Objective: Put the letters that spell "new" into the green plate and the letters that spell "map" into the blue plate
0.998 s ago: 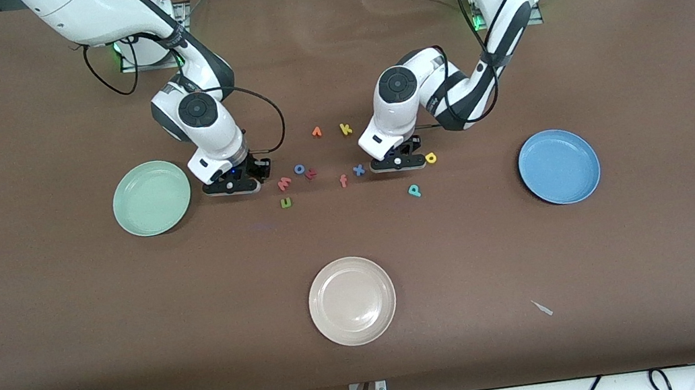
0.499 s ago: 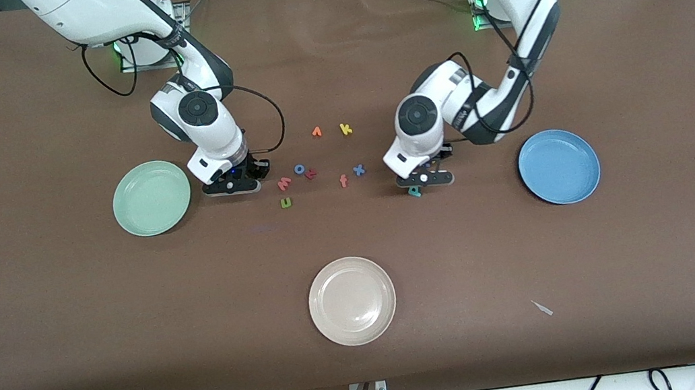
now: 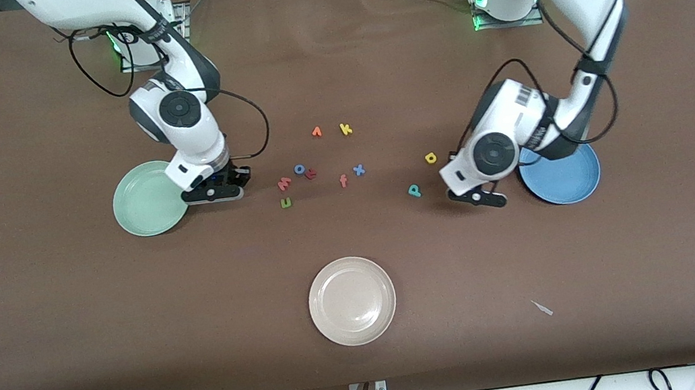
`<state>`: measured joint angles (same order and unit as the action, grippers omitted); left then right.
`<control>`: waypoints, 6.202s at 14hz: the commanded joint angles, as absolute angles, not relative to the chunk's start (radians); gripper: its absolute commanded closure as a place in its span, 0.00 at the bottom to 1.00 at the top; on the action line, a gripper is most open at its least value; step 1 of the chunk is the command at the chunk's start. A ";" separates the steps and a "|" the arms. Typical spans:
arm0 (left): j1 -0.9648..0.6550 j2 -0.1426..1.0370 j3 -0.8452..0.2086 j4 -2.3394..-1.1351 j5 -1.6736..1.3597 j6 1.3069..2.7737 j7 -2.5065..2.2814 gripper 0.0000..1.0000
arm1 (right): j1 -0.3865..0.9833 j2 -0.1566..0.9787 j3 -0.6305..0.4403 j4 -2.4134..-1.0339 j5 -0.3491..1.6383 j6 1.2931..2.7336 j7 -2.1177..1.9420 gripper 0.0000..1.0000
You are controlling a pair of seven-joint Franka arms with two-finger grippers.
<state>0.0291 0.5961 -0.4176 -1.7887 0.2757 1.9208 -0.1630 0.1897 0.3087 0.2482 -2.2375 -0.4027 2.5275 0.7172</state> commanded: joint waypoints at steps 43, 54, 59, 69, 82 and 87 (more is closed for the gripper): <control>0.112 0.581 -0.678 -2.154 0.561 2.485 -1.167 0.21 | 0.359 0.664 0.282 -1.859 -0.468 2.519 1.045 0.38; 0.117 0.591 -0.672 -2.152 0.584 2.485 -1.155 0.41 | 0.359 0.663 0.272 -1.868 -0.472 2.520 1.040 0.77; 0.118 0.600 -0.669 -2.151 0.604 2.485 -1.155 0.50 | 0.356 0.591 0.233 -1.873 -0.454 2.472 0.926 0.83; 0.118 0.624 -0.666 -2.129 0.612 2.487 -1.164 0.62 | 0.128 0.155 0.140 -2.308 -0.299 2.396 0.319 0.82; 0.150 0.612 -0.669 -2.128 0.611 2.462 -1.152 0.78 | 0.081 0.179 0.308 -2.396 -0.279 2.549 0.686 0.33; 0.163 0.606 -0.673 -2.063 0.586 2.306 -1.051 0.83 | 0.116 0.328 0.413 -2.240 -0.290 2.563 1.016 0.33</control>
